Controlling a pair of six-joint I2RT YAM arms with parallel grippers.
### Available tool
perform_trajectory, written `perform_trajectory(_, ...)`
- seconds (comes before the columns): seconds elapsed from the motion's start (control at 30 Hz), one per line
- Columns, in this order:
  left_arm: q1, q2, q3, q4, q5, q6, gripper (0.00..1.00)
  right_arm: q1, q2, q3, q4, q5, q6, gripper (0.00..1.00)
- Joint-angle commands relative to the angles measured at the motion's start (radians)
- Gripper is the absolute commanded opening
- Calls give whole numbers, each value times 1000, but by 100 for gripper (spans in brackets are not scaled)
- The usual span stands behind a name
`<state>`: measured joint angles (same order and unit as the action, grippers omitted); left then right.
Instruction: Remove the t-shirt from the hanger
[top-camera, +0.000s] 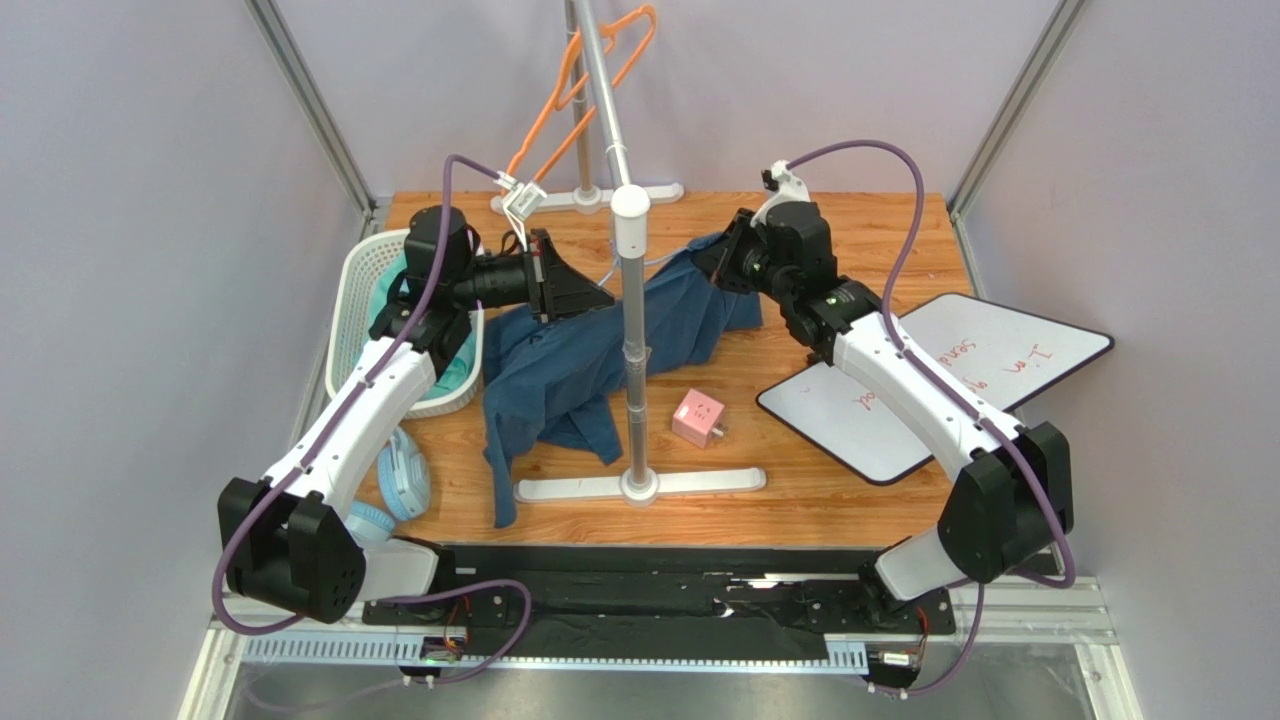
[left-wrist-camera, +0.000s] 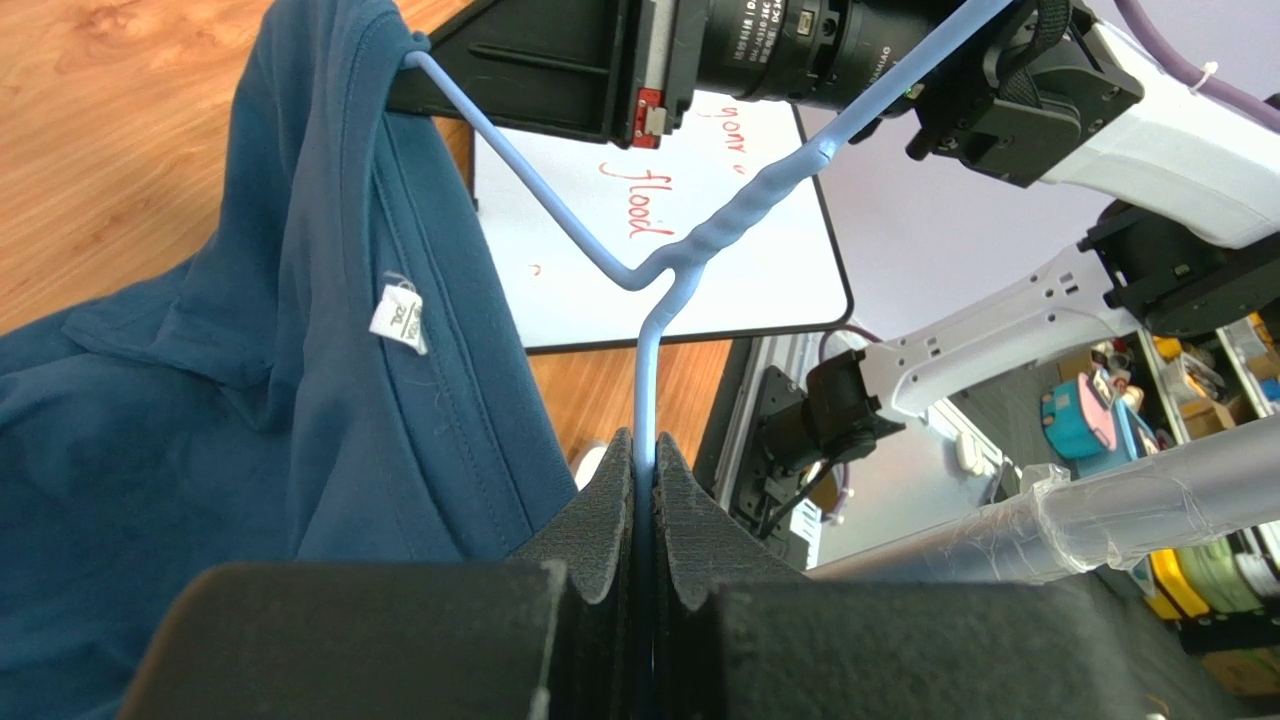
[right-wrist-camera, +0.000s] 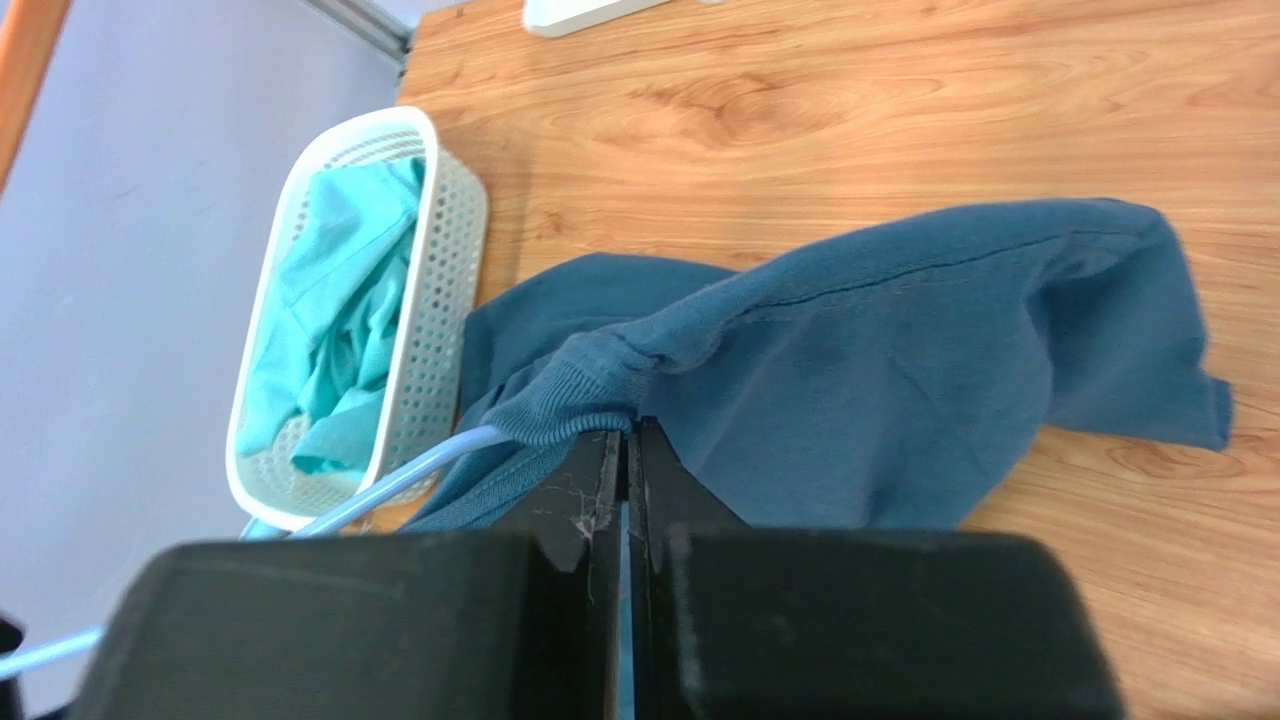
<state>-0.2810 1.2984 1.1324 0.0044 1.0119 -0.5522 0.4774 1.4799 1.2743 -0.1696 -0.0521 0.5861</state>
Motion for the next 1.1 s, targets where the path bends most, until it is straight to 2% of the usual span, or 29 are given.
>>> perform_trajectory(0.0, -1, -8, 35, 68, 60, 3, 0, -13, 16, 71, -47, 176, -22, 0)
perform_trajectory(0.17, -3, -7, 40, 42, 50, 28, 0, -63, 51, 144, -163, 254, -19, 0)
perform_trajectory(0.43, -1, -37, 35, 25, 14, 57, 0, -171, 134, 229, -275, 238, -45, 0)
perform_trajectory(0.83, -1, -39, 30, 37, 21, 51, 0, -210, 195, 232, -272, 193, -61, 0)
perform_trajectory(0.93, -3, -19, 52, -41, -1, 81, 0, -207, 139, 200, -168, 83, -104, 0)
perform_trajectory(1.07, -3, 10, 75, -90, -18, 103, 0, -191, 94, 235, -188, 136, -131, 0)
